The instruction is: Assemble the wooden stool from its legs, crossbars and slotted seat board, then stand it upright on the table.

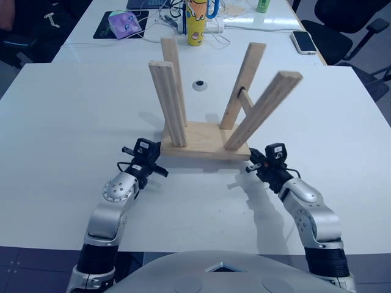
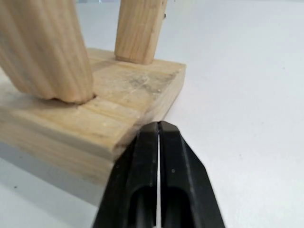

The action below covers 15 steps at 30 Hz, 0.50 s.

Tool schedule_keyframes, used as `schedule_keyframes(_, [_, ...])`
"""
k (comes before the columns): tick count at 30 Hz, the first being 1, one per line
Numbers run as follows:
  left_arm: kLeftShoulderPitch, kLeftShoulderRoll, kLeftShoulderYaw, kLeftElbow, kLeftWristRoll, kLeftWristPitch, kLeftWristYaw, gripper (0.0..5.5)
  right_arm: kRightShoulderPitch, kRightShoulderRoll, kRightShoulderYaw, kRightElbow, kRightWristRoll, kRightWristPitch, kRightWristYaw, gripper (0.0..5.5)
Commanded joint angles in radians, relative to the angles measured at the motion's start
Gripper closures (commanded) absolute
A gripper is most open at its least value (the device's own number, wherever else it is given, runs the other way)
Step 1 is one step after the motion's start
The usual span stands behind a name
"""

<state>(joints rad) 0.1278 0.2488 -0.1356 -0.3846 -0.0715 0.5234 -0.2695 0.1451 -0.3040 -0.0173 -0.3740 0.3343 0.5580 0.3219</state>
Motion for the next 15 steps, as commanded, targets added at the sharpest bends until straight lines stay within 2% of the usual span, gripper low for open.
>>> schedule_keyframes(1, [-0.052, -0.050, -0.152, -0.132, -0.109, 0.017, -0.124, 5.47, -0.111, 0.036, 0.126, -0.159, 0.184, 0.045, 0.179, 5.50])
schedule_keyframes(15, [-0.139, -0.023, -0.059, -0.216, -0.164, 0.127, -0.153, 5.47, -0.147, 0.022, 0.094, -0.220, 0.261, 0.121, 0.186, 5.50])
